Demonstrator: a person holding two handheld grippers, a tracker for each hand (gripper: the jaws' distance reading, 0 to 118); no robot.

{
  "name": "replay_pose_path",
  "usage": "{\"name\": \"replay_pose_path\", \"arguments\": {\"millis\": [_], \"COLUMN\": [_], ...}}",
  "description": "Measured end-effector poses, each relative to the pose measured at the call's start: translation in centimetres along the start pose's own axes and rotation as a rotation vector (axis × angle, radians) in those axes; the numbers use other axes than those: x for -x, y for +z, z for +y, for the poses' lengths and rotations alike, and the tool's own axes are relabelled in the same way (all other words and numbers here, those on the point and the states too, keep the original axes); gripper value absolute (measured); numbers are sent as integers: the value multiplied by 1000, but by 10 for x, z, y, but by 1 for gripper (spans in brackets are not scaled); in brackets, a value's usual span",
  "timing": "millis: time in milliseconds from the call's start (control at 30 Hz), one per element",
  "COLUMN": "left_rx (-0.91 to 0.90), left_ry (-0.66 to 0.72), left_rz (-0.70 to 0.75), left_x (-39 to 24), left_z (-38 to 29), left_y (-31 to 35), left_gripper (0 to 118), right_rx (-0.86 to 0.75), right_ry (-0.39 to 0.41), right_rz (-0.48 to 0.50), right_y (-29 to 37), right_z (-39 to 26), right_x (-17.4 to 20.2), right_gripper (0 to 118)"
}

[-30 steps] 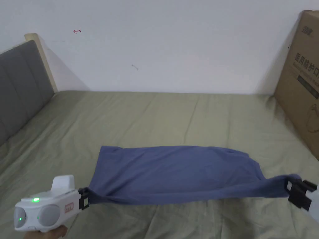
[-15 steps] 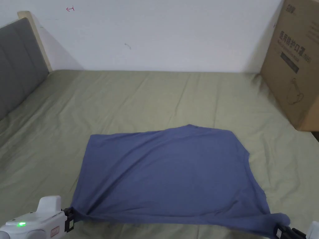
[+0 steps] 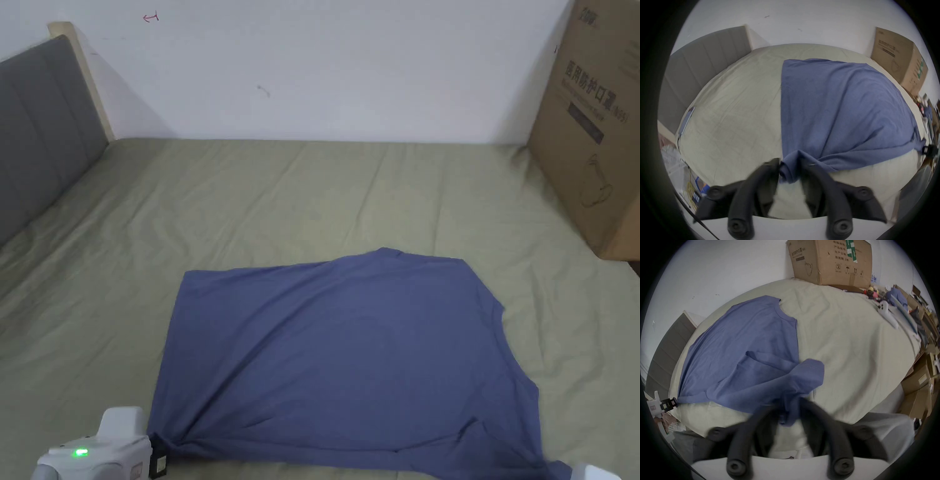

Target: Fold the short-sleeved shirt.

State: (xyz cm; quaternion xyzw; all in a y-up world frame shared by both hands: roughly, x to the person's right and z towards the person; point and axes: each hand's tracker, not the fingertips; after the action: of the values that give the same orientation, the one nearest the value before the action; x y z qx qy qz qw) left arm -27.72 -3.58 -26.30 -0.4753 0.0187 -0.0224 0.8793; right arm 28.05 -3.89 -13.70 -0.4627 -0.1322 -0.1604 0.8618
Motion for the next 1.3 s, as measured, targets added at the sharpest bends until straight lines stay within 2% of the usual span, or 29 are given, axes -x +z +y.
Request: {"name": "replay_pose_path", "arguments": {"millis": [67,100,133,167,200,333,467,567,633,667,700,733,767,800,1033,1300], "left_rx": [-37,-96,-144,-195,-254,-464,-658,-777,-815,-827,-842,-847,-844,-845,-759,-450], "left_ry": [52,79,106,125,137,112,70,37,40,50,65,70,72,73,37,139], "left_rz": [-32,-77,-103,-106,-113,-147,-113,-87,-79,-94,-123,-138,-139,-130,-148,-153], "left_x": [2,3,2,-1,-4,-23,-43,-56,-63,-64,-64,-65,-66,-69,-60,-16], "left_z": [10,16,23,32,43,82,108,114,115,113,112,112,111,109,104,69], "left_y": [17,30,40,53,71,126,165,180,184,185,186,184,183,185,177,117], "left_gripper": [58,79,94,105,111,110,109,98,72,52,20,0,0,0,0,0], "right_rx": [-32,-87,-149,-215,-267,-506,-702,-785,-809,-820,-827,-833,-836,-839,-844,-807], "right_ry": [41,69,94,117,132,171,205,206,203,208,218,229,236,238,262,264], "right_rz": [5,19,29,48,61,138,127,108,92,80,73,66,65,63,75,91], "right_y": [13,27,40,55,71,130,167,181,184,186,188,189,190,186,180,169], "right_z": [15,25,34,47,61,100,120,121,118,118,116,114,112,114,109,106], "right_x": [6,12,19,27,35,66,94,109,115,116,118,120,123,120,121,115], "right_gripper": [67,92,99,99,99,99,98,97,89,78,55,32,6,0,0,0]}}
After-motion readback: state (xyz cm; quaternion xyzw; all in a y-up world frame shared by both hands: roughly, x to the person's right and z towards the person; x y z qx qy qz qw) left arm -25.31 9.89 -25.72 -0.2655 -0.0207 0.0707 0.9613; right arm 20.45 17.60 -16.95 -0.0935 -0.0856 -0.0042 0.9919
